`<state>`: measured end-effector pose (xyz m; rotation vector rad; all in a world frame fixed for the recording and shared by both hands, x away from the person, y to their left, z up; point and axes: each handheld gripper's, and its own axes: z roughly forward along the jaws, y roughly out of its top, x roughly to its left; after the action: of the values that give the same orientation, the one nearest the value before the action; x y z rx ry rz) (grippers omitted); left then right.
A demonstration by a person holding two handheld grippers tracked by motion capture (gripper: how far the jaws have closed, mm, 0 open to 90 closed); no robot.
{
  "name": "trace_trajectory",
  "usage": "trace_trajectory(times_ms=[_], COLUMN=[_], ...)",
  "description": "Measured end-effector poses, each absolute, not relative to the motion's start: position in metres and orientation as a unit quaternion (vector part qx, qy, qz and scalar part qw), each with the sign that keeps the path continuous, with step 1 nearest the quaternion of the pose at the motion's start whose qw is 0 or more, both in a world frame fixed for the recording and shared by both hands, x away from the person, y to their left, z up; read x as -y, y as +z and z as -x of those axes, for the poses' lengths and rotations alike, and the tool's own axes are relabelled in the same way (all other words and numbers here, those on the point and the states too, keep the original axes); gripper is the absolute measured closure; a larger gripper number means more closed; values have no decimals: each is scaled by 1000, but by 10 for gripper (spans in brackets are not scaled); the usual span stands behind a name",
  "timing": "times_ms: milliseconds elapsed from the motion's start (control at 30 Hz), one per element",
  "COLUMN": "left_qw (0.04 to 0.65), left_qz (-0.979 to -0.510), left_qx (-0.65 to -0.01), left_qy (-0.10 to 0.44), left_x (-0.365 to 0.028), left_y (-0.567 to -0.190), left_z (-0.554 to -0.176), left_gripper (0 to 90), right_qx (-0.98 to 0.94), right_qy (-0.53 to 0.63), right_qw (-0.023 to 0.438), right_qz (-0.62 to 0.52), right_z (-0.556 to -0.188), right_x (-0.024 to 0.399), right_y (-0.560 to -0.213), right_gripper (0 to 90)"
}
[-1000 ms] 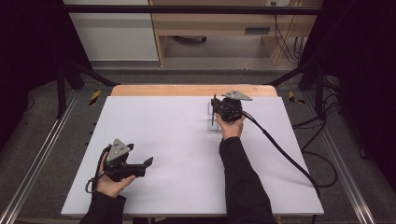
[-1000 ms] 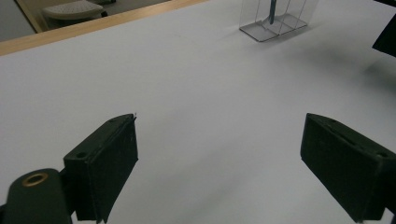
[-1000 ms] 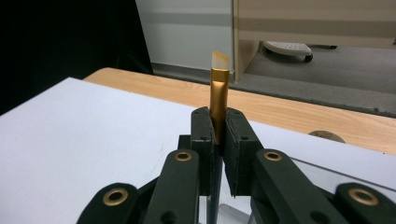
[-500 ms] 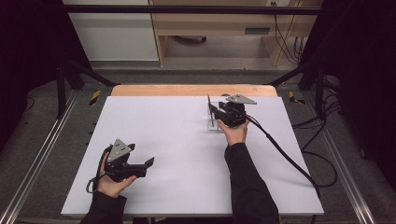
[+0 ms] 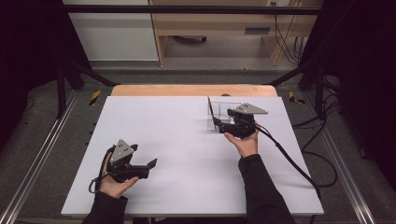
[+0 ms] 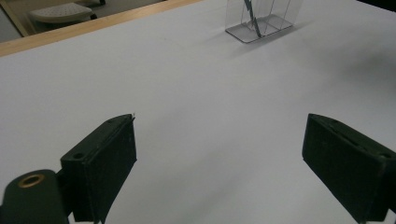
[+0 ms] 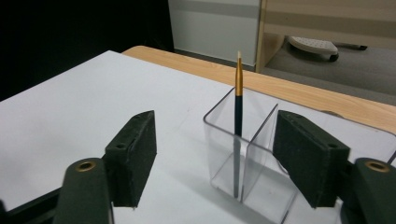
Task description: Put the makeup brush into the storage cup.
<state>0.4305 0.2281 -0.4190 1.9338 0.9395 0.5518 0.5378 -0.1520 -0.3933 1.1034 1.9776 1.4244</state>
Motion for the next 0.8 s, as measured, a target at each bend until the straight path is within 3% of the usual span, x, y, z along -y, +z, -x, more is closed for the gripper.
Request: trace_trajectory(times_ms=[200, 800], left_qw=[451, 455], left_qz=[-778, -778], left_qx=[-378, -376], left_qy=[221, 215], left_x=[-227, -222], left_y=[-418, -418], left_z=[-429, -429], left_gripper=[89, 82], right_qx=[-724, -728], right_qy=[521, 527], right_qw=[226, 221], right_qz=[-393, -378], right_z=[-515, -475], right_x=[160, 187], right_y=[-393, -394], right_gripper=[193, 76])
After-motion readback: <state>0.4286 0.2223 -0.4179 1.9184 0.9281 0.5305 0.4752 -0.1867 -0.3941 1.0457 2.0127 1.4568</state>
